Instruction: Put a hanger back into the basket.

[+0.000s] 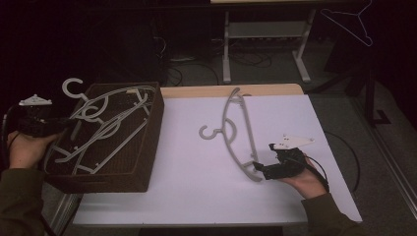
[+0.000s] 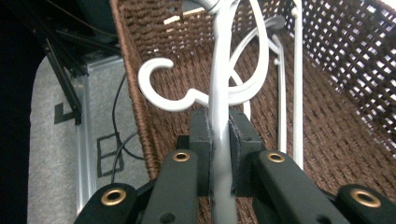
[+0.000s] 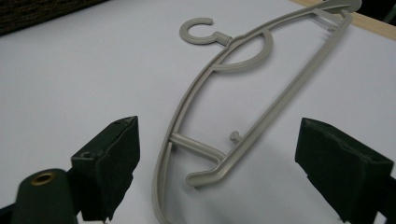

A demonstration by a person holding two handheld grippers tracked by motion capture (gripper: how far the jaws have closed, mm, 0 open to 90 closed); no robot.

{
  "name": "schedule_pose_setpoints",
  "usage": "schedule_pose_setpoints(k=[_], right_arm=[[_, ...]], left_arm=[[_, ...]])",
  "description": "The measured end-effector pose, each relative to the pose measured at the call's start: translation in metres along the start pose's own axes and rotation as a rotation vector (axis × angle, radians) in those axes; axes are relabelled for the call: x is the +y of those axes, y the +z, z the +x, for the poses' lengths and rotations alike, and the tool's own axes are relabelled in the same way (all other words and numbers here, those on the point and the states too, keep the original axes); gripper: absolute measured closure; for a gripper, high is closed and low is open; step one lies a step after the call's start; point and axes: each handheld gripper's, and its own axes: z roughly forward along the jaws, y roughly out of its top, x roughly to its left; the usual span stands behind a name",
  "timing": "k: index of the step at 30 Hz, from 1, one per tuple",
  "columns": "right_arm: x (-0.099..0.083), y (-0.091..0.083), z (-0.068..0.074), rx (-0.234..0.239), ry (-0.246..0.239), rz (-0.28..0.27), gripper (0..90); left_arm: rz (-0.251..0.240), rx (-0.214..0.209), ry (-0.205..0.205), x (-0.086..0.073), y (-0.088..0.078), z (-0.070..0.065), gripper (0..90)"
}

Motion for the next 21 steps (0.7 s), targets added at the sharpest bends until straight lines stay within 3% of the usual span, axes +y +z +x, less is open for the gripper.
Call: schedule_pose_setpoints(k=[11, 21], right_arm=[[0.0, 0.0, 0.0, 0.002, -0.004, 0.001, 13.5], [-0.001, 0.0, 0.001, 0.002, -0.002, 0.005, 13.6]], left_arm=[[0.069, 0.028, 0.032, -0.001, 0.023, -0.011, 82.2], [0.114, 0.024, 0.014, -0.009, 0.041, -0.017, 81.9]])
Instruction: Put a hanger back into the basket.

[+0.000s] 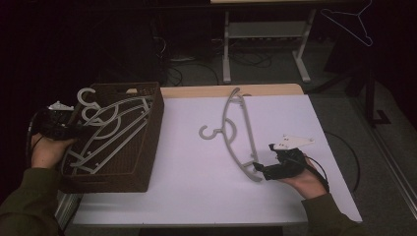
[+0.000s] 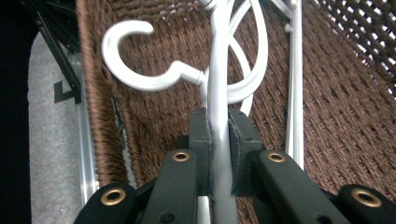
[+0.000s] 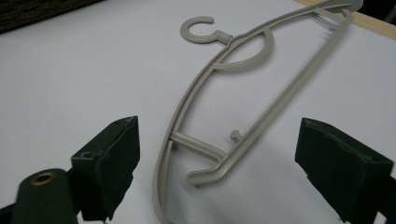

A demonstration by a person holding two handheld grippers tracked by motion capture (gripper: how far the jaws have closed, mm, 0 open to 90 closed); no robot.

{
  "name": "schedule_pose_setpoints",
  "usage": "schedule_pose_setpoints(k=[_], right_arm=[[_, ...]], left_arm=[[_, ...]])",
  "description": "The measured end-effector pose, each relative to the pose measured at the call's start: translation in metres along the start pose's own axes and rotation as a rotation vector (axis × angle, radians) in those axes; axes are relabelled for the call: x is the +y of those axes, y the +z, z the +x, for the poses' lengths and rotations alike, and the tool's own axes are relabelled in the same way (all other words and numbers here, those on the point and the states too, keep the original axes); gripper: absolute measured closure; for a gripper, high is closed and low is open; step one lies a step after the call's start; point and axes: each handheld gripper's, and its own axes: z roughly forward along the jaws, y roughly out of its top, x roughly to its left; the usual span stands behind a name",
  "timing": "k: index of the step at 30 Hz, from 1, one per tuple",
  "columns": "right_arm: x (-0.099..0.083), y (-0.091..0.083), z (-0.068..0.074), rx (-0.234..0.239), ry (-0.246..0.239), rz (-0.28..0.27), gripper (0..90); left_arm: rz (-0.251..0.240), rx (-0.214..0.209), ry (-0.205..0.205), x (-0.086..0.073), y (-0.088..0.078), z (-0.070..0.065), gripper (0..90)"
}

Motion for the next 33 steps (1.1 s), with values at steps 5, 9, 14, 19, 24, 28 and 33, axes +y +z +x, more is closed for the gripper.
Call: schedule_pose_setpoints(k=[5, 9, 14, 19, 24, 28, 33], right_arm=[[0.0, 0.0, 0.0, 0.0, -0.002, 0.001, 13.6], [0.0, 0.0, 0.0, 0.0, -0.002, -0.001, 13.6], [0.0, 0.0, 0.0, 0.001, -0.001, -0.002, 13.5], [0.0, 0.0, 0.0, 0.0, -0.002, -0.003, 13.5], [0.0, 0.0, 0.0, -0.001, -0.002, -0.003, 13.6], [0.0, 0.0, -0.001, 0.0, -0.001, -0.005, 13.6], [0.0, -0.001, -0.002, 0.001, 0.005, -0.009, 13.6]], left_arm=[[0.044, -0.015, -0.004, -0.004, 0.008, -0.004, 81.1], [0.051, -0.037, -0.008, -0.008, 0.009, -0.004, 80.0], [0.006, -0.028, -0.008, -0.006, 0.0, -0.001, 61.0], [-0.06, -0.07, -0.02, -0.002, -0.008, -0.002, 47.0], [-0.127, -0.144, -0.026, 0.005, -0.009, -0.012, 40.2], [-0.171, -0.204, -0.028, 0.015, -0.009, -0.026, 36.7], [-0.219, -0.275, -0.007, 0.028, -0.007, -0.046, 33.5]])
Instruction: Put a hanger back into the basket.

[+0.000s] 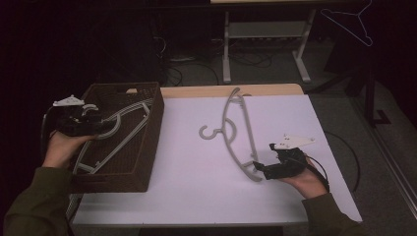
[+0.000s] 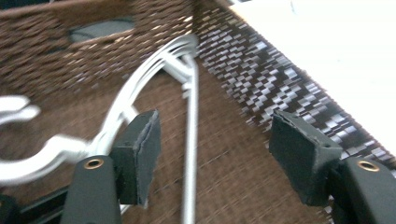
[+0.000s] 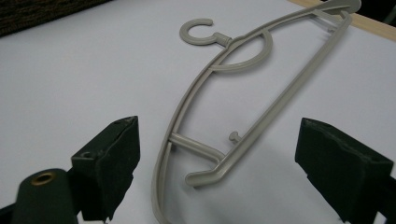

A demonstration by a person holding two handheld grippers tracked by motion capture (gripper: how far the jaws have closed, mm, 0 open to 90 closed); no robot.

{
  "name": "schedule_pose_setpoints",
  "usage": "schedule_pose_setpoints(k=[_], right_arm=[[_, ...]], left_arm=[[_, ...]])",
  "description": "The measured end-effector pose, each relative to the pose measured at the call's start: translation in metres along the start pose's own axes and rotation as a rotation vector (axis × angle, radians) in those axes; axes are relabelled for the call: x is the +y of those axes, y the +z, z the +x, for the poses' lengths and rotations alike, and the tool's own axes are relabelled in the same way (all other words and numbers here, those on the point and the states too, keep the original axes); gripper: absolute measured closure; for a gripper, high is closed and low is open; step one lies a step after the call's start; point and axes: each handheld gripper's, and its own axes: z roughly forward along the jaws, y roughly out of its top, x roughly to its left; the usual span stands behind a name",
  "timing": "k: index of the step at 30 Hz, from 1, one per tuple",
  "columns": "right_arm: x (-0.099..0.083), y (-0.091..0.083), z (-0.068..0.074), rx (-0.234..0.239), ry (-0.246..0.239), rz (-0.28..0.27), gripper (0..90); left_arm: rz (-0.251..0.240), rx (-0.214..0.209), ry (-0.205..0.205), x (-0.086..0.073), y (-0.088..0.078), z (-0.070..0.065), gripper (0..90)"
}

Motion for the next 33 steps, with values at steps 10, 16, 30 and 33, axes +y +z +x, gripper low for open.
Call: schedule_pose_setpoints(k=[10, 16, 30, 33], right_arm=[[0.001, -0.004, -0.003, 0.001, 0.003, -0.021, 13.8], [0.002, -0.008, -0.005, 0.003, 0.022, -0.037, 13.7], [0.006, -0.007, -0.009, -0.004, 0.035, -0.037, 15.3], [0.006, -0.005, -0.011, 0.0, 0.044, -0.027, 17.6]], left_arm=[[-0.078, -0.14, 0.025, 0.021, 0.014, -0.04, 26.1], [-0.112, -0.219, 0.038, 0.028, 0.022, -0.064, 18.2], [-0.142, -0.347, 0.086, 0.036, 0.047, -0.119, 13.5], [-0.137, -0.364, 0.098, 0.035, 0.056, -0.132, 13.7]])
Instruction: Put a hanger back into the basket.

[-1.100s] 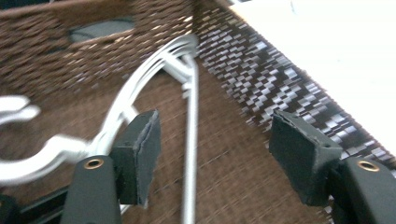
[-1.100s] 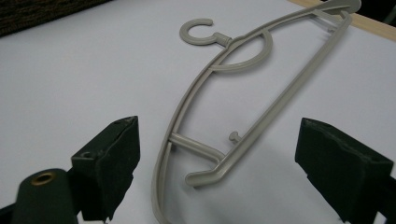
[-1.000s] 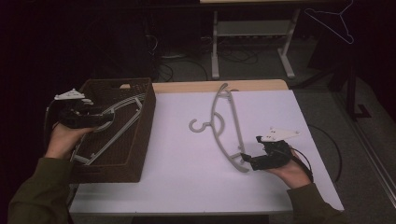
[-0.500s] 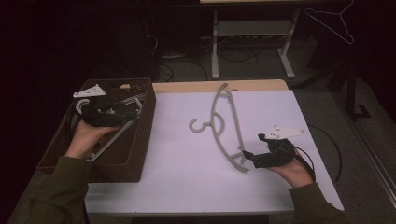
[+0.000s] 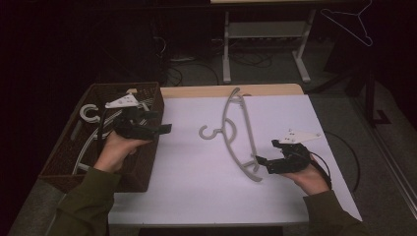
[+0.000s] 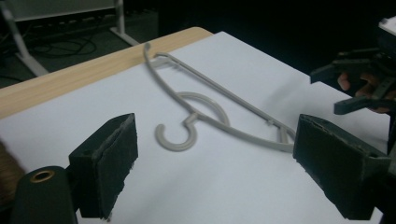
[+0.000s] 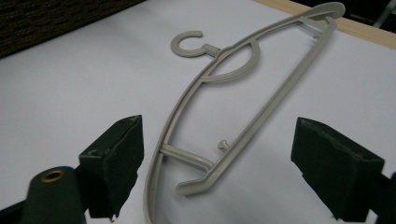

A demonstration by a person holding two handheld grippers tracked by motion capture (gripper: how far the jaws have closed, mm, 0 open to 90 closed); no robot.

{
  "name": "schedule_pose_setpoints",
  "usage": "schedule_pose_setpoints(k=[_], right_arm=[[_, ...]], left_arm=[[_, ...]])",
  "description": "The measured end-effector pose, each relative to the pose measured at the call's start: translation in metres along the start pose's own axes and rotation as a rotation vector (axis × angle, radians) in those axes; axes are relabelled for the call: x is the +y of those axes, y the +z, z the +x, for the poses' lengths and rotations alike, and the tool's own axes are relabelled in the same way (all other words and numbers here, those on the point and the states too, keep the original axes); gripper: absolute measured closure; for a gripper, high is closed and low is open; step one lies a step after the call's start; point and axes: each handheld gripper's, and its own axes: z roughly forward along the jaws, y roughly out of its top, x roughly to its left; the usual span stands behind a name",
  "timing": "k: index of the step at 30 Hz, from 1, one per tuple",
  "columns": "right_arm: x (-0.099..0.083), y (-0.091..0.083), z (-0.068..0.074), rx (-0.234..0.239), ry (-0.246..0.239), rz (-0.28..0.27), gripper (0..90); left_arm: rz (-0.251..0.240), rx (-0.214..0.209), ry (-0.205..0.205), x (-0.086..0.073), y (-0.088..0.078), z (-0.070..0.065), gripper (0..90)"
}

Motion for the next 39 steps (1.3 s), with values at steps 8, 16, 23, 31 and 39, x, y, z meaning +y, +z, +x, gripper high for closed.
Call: schedule_pose_setpoints(k=[8, 16, 23, 31, 39], right_arm=[[-0.001, 0.003, -0.01, -0.021, 0.055, 0.024, 38.3], [-0.011, 0.009, -0.01, -0.035, 0.041, 0.093, 75.2], [-0.021, 0.021, -0.004, 0.028, 0.01, 0.17, 89.7], [-0.03, 0.04, 0.013, 0.105, -0.04, 0.265, 89.7], [-0.031, 0.048, 0.028, 0.193, -0.066, 0.296, 89.7]], left_arm=[[0.013, -0.011, 0.01, -0.003, 0.031, -0.022, 14.5], [0.011, -0.019, 0.027, -0.018, 0.056, -0.04, 14.4], [0.045, -0.024, 0.035, -0.04, 0.072, -0.044, 14.3], [0.088, -0.007, 0.036, -0.055, 0.083, -0.044, 14.3], [0.117, 0.001, 0.034, -0.06, 0.087, -0.041, 14.3]])
